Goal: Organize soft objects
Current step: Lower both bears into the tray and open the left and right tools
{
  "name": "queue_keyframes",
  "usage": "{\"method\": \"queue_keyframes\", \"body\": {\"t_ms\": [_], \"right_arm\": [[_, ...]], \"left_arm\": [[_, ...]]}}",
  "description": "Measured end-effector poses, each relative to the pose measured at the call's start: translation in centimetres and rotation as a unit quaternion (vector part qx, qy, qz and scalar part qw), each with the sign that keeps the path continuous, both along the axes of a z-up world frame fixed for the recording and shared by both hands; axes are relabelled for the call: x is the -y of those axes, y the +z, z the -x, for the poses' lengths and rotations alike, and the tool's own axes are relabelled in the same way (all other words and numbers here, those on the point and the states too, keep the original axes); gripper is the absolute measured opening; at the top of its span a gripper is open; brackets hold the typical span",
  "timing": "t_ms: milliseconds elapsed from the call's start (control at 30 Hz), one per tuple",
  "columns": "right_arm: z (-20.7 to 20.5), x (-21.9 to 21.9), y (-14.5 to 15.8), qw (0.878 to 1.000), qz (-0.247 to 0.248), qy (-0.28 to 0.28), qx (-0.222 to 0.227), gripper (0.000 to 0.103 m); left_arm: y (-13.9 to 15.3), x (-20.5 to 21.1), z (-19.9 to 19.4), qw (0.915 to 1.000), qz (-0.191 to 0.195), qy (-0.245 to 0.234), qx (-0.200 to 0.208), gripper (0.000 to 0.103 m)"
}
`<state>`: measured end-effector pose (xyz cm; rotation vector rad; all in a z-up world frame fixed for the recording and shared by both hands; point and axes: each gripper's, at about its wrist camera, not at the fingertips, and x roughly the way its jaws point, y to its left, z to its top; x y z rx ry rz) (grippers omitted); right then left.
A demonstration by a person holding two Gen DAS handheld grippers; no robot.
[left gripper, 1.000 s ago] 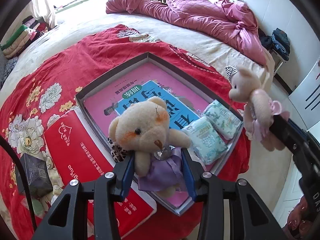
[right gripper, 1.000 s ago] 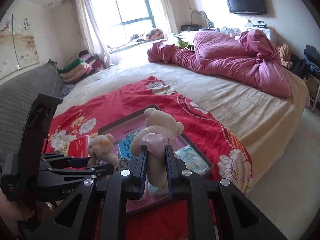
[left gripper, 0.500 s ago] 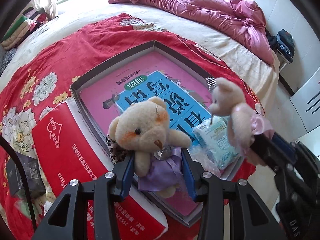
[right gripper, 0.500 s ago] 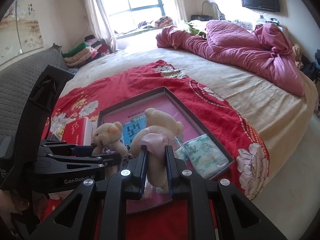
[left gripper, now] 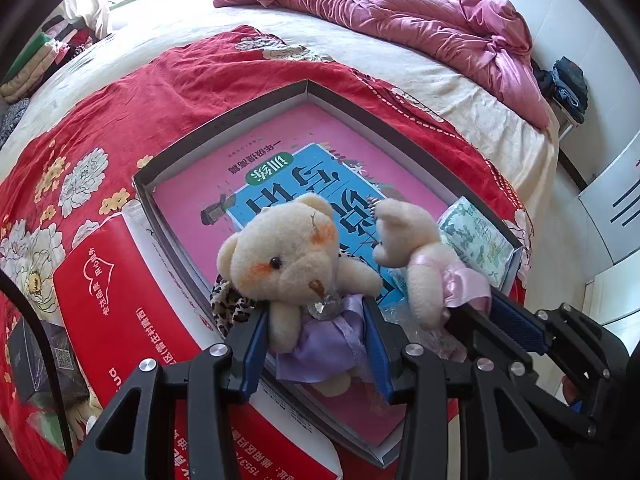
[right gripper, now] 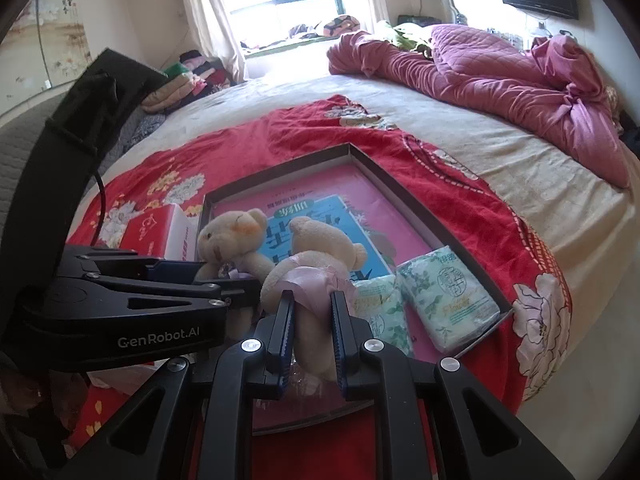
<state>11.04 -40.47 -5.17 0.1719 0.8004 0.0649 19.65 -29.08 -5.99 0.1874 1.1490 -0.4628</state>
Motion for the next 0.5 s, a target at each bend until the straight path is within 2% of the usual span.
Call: {"method": "queue_keyframes", "body": {"t_ms": [500], "right_arm": [[-0.21,-0.56,-1.04,1.000,0.004,0.015,0.005,0.024]], "left_arm": [[0.00,0.11,-0.20,1.0000,-0.002,-0.001,-0.001,0.045]]}}
